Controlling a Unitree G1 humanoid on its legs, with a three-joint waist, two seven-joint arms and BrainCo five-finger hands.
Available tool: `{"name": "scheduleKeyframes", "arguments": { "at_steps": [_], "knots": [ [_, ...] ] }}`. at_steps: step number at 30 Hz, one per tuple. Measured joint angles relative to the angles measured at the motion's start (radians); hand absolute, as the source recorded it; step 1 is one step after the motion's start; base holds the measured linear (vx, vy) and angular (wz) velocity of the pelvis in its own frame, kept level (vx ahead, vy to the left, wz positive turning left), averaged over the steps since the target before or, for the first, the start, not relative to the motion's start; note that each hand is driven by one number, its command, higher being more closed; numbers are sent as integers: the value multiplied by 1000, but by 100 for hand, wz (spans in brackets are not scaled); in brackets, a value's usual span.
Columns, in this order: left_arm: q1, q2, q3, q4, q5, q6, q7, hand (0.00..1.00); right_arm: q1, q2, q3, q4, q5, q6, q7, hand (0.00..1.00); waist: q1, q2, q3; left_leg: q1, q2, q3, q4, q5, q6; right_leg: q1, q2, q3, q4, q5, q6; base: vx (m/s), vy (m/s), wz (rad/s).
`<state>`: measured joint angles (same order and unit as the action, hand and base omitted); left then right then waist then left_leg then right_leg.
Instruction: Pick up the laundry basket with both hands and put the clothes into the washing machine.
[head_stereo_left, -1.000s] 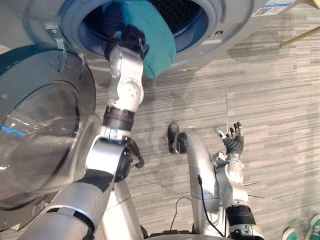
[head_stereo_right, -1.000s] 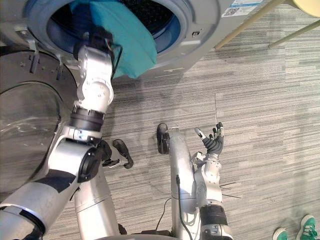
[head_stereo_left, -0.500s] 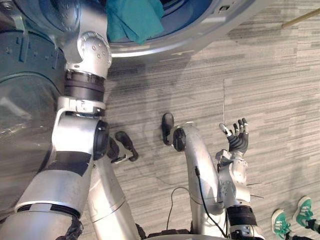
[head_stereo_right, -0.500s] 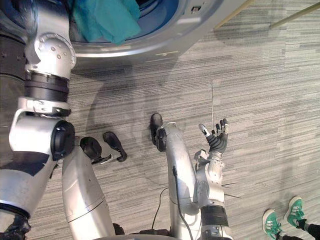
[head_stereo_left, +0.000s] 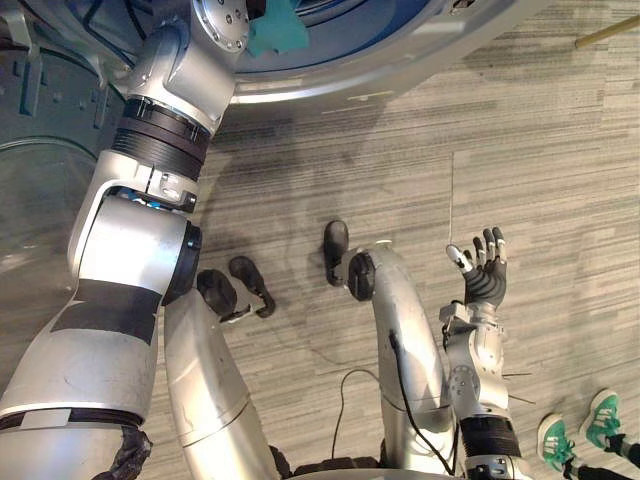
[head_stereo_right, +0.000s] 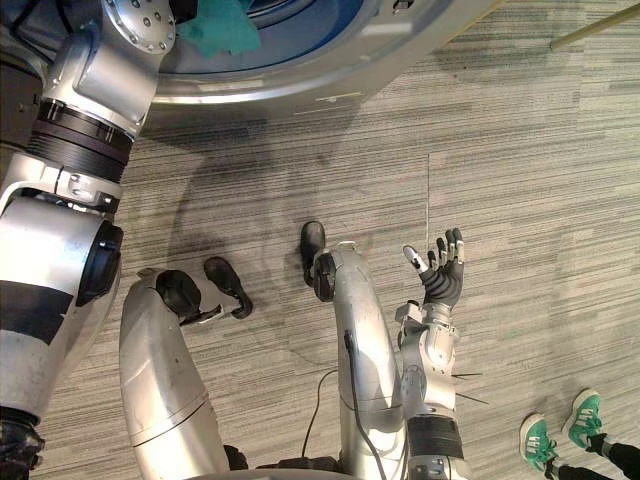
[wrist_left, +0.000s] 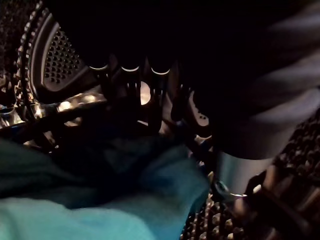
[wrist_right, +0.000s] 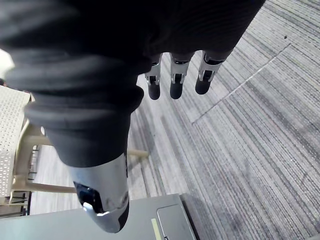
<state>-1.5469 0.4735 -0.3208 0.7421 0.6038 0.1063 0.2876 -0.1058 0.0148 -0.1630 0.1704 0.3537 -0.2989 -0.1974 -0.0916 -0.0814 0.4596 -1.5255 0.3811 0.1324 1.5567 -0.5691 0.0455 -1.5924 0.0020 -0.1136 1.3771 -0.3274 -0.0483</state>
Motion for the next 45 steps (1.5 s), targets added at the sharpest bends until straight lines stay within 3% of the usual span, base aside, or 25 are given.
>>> {"name": "scheduleKeyframes", "arguments": {
  "at_steps": [6, 12, 15, 18, 20, 24, 26, 28, 30, 33, 36, 39, 41, 45],
  "knots": [
    [-1, -1, 22, 1, 17, 23, 0, 0, 21, -7, 3, -2, 0, -4, 6, 0, 7, 0, 0, 0, 0, -2, 10, 0, 0, 1, -4, -1, 11, -1, 1, 0, 0, 0],
    [24, -21, 144, -14, -48, 43, 12, 0, 35, -11, 17, -4, -3, 2, 6, 0, 20, 1, 0, 26, -10, -20, 16, 0, 0, 39, -18, -17, 22, -12, -13, -2, -3, 7],
    [165, -28, 221, -180, -110, 41, 56, 0, 37, -8, 23, -3, -15, 5, 4, 0, 24, 1, 0, 68, -18, -24, 6, 0, -2, 83, -26, -22, 26, -33, -13, 8, -15, 17],
    [415, -84, 252, -333, -200, 3, 66, 0, 48, 7, 26, -3, -59, 41, 3, 0, 29, 1, -1, 155, -34, -22, -27, 1, -10, 167, -39, -26, 14, -51, -24, 40, -34, 21],
    [653, -164, 254, -450, -267, -39, 63, 0, 83, 15, 29, -5, -116, 70, 0, 0, 40, 2, -2, 255, -45, -19, -79, 4, -21, 266, -40, -30, -25, -64, -22, 39, -52, 13],
    [1030, -302, 262, -508, -367, -61, 56, 0, 144, 14, 29, 2, -189, 118, -5, 0, 57, 11, -29, 426, -68, -14, -195, 20, -49, 440, -46, -43, -119, -80, -19, 46, -72, 20],
    [1208, -345, 256, -517, -423, -73, 16, 0, 175, 8, 28, 6, -231, 142, -5, 0, 61, 18, -63, 510, -85, -10, -264, 32, -69, 527, -55, -51, -171, -85, -18, 87, -80, 29],
    [1388, -382, 241, -546, -475, -84, -25, 0, 208, -12, 24, 31, -267, 159, -4, 0, 85, 29, -91, 641, -91, 5, -356, 47, -83, 654, -54, -57, -249, -86, -17, 112, -60, 19],
    [1528, -415, 244, -548, -506, -115, -70, 0, 237, -38, 23, 84, -292, 175, 2, 0, 96, 56, -124, 774, -107, 4, -467, 71, -96, 803, -58, -82, -357, -81, -10, 144, -36, 34],
    [1659, -430, 249, -542, -539, -139, -114, 0, 275, -43, 27, 140, -329, 194, 6, 0, 109, 62, -177, 934, -130, 28, -633, 128, -101, 965, -64, -97, -500, -50, -5, 232, -26, 32],
    [1716, -436, 281, -426, -554, -155, -139, 0, 270, -43, 27, 228, -344, 194, 7, 0, 109, 66, -232, 1083, -156, 59, -800, 181, -100, 1103, -62, -99, -649, -10, 6, 220, 18, 6],
    [1714, -460, 349, -212, -555, -157, -154, 0, 264, -46, 18, 381, -353, 195, 9, 0, 105, 78, -294, 1214, -179, 80, -986, 247, -105, 1237, -42, -100, -844, 61, 24, 191, 38, -2],
    [1689, -461, 401, -29, -555, -152, -153, 0, 234, -66, -1, 550, -353, 202, 14, 0, 102, 92, -325, 1322, -209, 102, -1166, 322, -104, 1347, -26, -92, -1041, 148, 38, 179, 62, -6],
    [1683, -446, 450, 78, -552, -147, -152, 0, 213, -82, -45, 668, -353, 221, 27, 0, 101, 110, -344, 1437, -248, 130, -1349, 397, -100, 1469, -16, -74, -1253, 251, 54, 137, 72, -12]
  ]
}}
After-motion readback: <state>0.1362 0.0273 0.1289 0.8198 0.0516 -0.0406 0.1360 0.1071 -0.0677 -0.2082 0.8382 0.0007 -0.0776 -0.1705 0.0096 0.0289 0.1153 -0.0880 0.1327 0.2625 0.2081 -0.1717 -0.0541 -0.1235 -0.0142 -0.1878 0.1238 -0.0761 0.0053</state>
